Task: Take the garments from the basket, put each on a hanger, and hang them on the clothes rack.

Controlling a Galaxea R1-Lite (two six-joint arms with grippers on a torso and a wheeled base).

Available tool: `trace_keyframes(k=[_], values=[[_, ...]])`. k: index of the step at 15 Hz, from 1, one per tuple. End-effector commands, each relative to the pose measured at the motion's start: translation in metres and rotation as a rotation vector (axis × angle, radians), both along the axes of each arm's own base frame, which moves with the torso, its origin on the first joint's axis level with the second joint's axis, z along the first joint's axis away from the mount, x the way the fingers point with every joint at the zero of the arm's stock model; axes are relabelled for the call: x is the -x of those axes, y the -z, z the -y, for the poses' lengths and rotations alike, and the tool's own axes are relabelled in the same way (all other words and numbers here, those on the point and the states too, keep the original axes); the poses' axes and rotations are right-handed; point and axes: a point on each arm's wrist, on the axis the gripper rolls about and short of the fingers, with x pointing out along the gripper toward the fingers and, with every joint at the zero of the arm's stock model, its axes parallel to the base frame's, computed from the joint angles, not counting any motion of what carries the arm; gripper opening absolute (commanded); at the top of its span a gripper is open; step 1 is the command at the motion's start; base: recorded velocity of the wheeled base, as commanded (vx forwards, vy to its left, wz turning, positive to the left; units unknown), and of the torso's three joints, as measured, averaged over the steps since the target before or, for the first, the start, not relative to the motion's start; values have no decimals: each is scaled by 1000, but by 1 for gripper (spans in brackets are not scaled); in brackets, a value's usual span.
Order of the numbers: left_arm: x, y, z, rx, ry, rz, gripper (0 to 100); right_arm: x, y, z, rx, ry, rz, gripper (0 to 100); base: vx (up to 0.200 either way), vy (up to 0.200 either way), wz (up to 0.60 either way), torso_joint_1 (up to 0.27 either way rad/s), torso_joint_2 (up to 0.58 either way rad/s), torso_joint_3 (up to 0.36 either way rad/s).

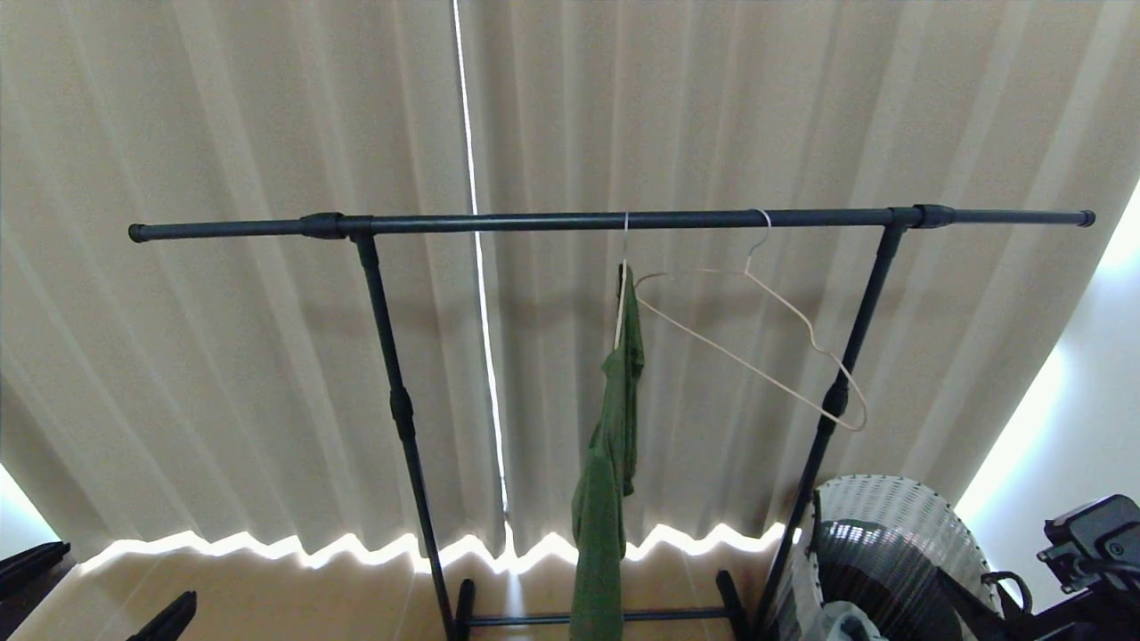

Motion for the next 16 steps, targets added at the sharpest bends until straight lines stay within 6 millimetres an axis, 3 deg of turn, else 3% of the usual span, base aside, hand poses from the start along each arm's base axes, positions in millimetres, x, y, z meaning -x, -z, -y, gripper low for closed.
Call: trace_keyframes(k=[1,16], values=[[-3,0,0,8,-2,-15,100,1,1,0,8,-3,-1,100,0,0,0,0,0,0],[-1,6,0,5,1,-36,100,1,0,1,8,-4,2,100,0,0,0,0,0,0]])
